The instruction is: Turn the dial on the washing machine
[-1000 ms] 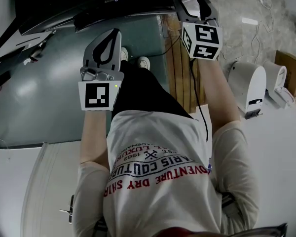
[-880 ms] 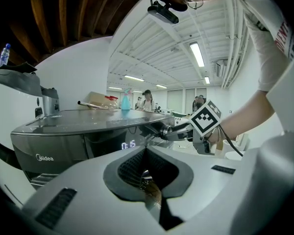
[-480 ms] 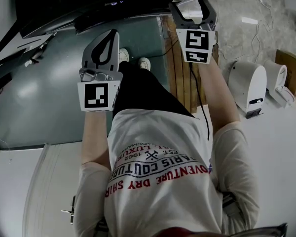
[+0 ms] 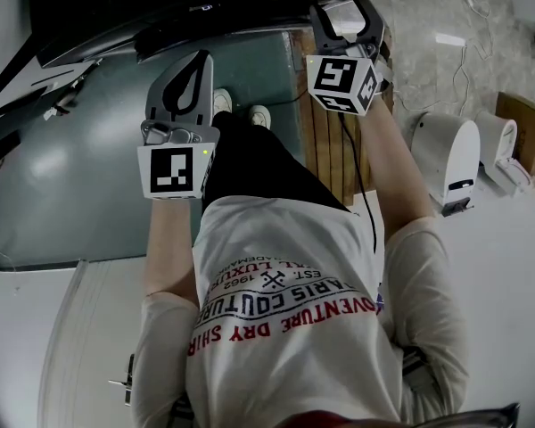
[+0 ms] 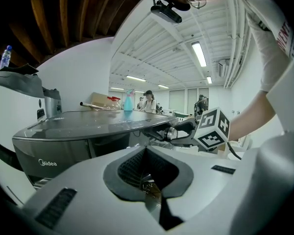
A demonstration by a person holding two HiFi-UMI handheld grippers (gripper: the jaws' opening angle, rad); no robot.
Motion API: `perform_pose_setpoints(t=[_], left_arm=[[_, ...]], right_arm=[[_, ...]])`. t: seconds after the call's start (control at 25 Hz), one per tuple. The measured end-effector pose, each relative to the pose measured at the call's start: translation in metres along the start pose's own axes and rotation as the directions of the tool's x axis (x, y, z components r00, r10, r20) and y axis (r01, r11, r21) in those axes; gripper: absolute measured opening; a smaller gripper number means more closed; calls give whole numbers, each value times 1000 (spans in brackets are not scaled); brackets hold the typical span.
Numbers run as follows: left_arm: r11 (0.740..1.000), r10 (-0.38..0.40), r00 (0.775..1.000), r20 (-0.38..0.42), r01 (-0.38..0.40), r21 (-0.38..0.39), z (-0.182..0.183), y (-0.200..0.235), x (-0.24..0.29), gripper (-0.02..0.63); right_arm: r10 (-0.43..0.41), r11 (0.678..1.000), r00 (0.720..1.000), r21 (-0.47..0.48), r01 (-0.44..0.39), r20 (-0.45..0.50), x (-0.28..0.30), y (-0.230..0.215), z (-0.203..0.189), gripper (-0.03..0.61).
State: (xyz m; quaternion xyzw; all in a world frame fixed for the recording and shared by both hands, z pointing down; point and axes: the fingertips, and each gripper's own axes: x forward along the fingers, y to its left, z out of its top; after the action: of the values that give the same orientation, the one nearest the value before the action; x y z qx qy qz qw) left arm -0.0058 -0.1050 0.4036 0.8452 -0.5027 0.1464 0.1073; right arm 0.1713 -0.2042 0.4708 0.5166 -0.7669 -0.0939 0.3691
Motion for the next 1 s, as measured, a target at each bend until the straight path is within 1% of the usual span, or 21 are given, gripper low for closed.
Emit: perform_pose_setpoints(t=[0.2,0.36,0.44,0.56,0.72,0.8,0.92,1.0], left_arm=[[1000,1,1000,-11,-1,-3,-5,0,-1,17],[1000,3,1000,-12,-3,1,-5,1,-2,17],[1000,3,1000,-14,-3,6,-4,0,-2,17],[1000,11,1000,-13,-11,8,-4,2,-3,17],[1000,15,1000,-2,-15,9,-3,4,-3,17],[1000,13,1000,0,-13,9,-2,3,-3,17],[1000,10,1000,7,-10,9,1,2,-4,17],[1000,6,1000,5,-6,9,1,1,-4,17]], right_arm=[[10,999,1000,46,-10,1,0,0,0,287],[31,989,999,146,-32,8,0,-2,0,285],[47,976,999,213,-48,12,0,-3,1,285],[73,946,997,316,-76,20,-1,-6,1,285],[85,908,996,409,-90,29,-1,-9,-5,285],[81,908,996,410,-89,37,-1,-9,-4,285],[59,917,997,392,-76,56,-3,-10,0,287],[35,926,997,373,-58,69,-7,-12,4,299]])
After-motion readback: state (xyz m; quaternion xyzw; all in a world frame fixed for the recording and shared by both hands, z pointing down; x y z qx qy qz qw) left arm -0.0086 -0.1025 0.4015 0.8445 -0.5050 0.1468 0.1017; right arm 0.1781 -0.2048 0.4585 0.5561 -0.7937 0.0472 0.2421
